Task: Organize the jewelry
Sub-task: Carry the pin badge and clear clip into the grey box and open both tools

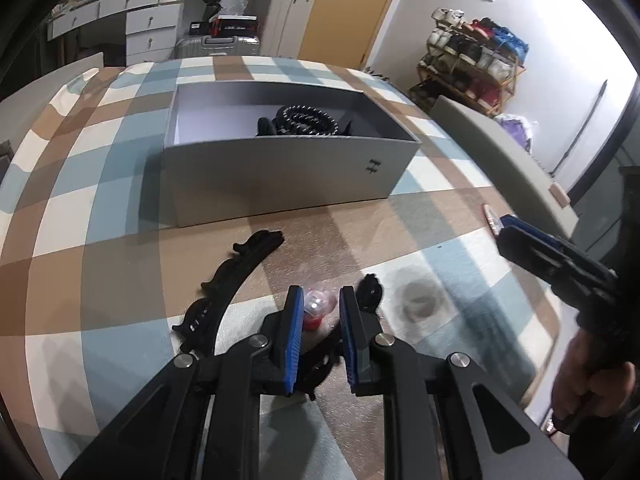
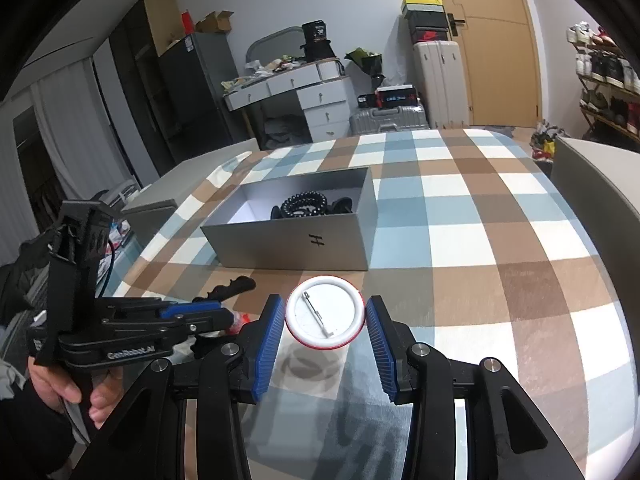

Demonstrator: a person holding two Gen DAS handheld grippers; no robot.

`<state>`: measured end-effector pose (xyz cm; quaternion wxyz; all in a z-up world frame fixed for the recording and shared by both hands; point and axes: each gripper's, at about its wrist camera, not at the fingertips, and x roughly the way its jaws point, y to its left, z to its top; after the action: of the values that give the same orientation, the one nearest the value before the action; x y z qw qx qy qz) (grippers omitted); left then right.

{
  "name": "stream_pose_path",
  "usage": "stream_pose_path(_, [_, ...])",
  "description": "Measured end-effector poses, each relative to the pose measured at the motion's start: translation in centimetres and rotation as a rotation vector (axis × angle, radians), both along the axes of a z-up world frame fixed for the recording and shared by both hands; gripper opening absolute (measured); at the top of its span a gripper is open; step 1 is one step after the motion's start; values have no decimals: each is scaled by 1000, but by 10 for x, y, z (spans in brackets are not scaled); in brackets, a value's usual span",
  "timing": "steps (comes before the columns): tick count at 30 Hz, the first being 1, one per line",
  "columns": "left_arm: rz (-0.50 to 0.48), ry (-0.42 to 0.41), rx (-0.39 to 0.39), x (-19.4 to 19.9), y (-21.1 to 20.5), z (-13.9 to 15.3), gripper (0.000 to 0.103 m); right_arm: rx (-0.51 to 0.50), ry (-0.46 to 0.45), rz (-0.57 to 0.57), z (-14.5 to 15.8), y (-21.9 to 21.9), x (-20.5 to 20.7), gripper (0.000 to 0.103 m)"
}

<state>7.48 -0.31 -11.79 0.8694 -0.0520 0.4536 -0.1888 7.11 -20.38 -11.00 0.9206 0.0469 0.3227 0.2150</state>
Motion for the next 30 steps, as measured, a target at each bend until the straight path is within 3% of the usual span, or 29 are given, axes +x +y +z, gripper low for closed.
stream_pose_path(13, [8, -40, 42, 0, 0, 1, 13, 7, -9, -5, 5, -4, -1, 41])
stream_pose_path(19, [5, -131, 9, -5, 6, 36, 12, 2, -45, 25, 20, 4, 9, 41])
stream_pose_path(25, [5, -214, -18, 7, 10, 69, 12, 58, -73, 71, 41, 12, 34, 41])
stream_pose_path(30, [23, -238, -21, 33, 16, 74, 12, 111, -62, 116, 52, 23, 62, 41])
